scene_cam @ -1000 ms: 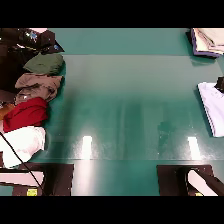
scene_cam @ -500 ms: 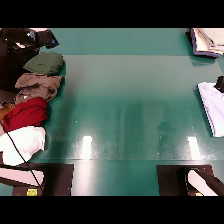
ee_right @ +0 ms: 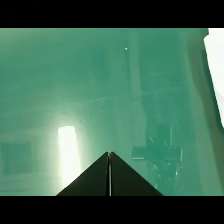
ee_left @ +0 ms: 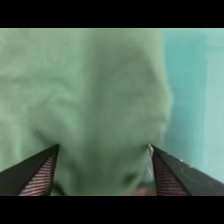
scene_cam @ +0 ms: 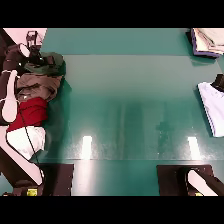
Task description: Fold the shirts.
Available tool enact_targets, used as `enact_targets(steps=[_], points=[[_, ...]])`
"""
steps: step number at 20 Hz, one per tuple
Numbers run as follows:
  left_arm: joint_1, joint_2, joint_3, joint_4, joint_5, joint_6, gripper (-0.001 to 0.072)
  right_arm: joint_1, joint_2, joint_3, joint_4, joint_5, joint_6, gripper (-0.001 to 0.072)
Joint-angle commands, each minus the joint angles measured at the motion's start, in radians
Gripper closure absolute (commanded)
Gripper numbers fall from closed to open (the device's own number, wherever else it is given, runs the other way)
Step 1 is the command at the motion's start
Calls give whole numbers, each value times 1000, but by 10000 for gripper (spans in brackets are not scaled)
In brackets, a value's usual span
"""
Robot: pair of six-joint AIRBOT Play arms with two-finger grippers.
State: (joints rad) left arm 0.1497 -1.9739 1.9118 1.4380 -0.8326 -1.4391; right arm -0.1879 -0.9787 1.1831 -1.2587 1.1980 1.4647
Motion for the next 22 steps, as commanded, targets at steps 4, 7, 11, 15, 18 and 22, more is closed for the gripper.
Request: enact_targets(steps=[4,7,11,15,18,22], points=[[9,-53,82,-92,-18,1,679,1,1,1,9,0,1,692],[7,-28,185,-186,-191,14,684,1,1,2,9,-2,1,692],[-60,184,184,-284,-237,152,684,1,31,2,9,-52,1,692],[-180,430,182,-599,-388,330,684,-2,117,1,8,-177,0,692],[-313,600,145,-664,-482,357,683,-2,180,1,8,-277,0,692],[-419,659,111,-629,-729,404,683,-2,228,1,8,-292,0,692]])
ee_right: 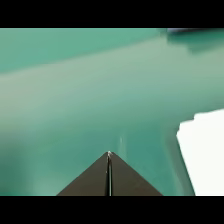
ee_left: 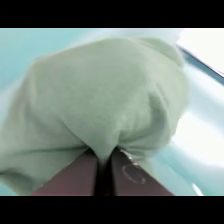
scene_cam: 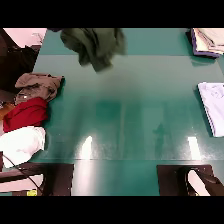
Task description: Fold the shirts.
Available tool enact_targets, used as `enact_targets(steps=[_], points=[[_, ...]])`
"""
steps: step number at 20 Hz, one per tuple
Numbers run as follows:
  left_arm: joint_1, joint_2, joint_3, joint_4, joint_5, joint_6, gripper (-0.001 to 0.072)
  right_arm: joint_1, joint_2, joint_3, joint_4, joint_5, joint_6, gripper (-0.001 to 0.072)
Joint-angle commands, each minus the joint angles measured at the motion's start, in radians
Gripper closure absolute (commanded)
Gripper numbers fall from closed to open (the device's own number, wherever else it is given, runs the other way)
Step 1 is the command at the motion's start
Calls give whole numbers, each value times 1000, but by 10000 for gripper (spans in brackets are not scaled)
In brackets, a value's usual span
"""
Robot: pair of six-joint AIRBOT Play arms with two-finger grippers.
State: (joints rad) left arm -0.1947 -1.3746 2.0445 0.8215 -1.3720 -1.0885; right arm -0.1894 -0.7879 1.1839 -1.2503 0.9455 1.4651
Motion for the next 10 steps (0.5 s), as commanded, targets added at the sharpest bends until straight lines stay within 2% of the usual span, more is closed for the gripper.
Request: enact_targets(steps=[1,3,4,5,6,7,8,10], points=[[-78,60,-59,13,-201,50,682,1,43,0,0,-37,0,692],[-72,51,-179,55,-142,48,681,1,52,0,3,-24,0,692],[-72,42,-255,74,-98,29,659,1,53,0,3,-10,0,692],[-72,28,-326,81,-63,8,391,0,54,0,2,10,0,692],[-72,10,-399,90,-36,-14,74,1,54,0,3,32,0,692],[-72,-11,-456,126,-27,-30,62,1,54,0,3,48,0,692],[-69,-27,-494,178,-33,-45,108,1,54,0,3,61,1,692],[-32,-38,-542,227,-61,-83,110,1,54,0,3,80,1,692]])
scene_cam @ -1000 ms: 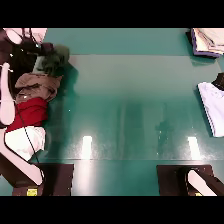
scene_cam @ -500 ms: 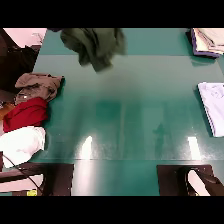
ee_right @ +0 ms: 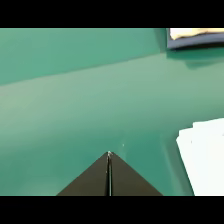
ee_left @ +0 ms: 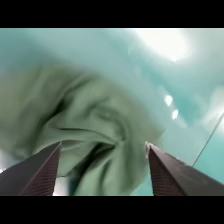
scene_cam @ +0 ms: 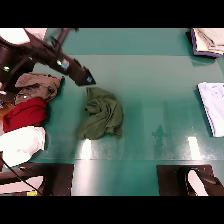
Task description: Fold the shirts.
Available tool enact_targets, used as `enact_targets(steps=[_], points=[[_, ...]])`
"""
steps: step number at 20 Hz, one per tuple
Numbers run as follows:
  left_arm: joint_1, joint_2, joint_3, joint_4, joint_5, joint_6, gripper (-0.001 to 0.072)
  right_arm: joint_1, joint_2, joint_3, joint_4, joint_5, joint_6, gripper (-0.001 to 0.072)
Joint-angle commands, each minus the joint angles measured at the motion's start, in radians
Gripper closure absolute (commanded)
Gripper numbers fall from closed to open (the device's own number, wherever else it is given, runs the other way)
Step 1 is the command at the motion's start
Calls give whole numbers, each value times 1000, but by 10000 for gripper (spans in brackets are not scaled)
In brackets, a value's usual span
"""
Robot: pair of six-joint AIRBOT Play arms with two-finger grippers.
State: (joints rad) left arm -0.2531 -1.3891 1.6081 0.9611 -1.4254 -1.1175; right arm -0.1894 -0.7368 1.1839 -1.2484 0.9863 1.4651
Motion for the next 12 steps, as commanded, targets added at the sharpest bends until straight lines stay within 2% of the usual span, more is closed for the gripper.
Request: enact_targets(steps=[1,4,7,12], points=[[55,-22,-122,80,-25,-65,110,1,3,0,1,43,1,692],[117,30,-253,49,-48,-60,109,1,3,0,1,43,1,692],[117,120,-513,37,-32,-31,110,1,0,0,0,43,0,692],[114,210,-886,-27,129,10,109,1,0,-2,1,43,1,692]])
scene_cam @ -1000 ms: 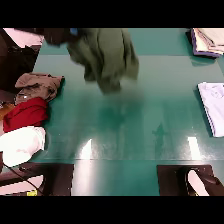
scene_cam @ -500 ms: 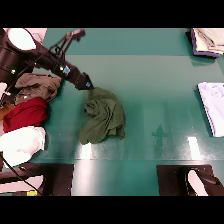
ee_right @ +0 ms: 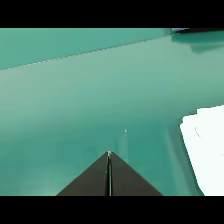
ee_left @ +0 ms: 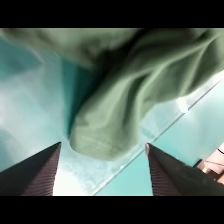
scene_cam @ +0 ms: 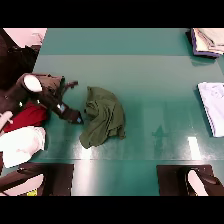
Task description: Fold the shirts.
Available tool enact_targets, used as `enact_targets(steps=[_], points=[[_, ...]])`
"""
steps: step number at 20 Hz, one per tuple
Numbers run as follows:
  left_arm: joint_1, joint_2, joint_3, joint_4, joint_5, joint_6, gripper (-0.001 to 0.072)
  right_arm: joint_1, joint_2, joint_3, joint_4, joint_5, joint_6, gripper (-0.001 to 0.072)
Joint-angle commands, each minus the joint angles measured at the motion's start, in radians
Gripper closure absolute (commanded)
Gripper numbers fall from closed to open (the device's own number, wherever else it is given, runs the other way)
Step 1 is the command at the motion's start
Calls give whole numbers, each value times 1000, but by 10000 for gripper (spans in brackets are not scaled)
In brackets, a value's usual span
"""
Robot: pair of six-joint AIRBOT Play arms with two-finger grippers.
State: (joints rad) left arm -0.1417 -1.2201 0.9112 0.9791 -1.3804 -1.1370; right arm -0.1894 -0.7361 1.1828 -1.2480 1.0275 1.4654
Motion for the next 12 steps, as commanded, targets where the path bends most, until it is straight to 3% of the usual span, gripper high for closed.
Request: enact_targets(steps=[1,3,7,10,11,12], points=[[-5,41,-235,-81,127,68,110,1,0,0,0,3,0,692],[-22,41,-293,-171,198,126,110,1,0,0,0,9,0,692],[-98,41,-306,-177,282,122,110,1,0,0,0,40,0,692],[-113,41,-304,-178,280,52,112,1,0,0,0,63,0,692],[-111,41,-304,-176,267,40,190,1,0,0,0,68,0,692],[-111,41,-303,-172,255,45,452,1,0,0,0,71,0,692]])
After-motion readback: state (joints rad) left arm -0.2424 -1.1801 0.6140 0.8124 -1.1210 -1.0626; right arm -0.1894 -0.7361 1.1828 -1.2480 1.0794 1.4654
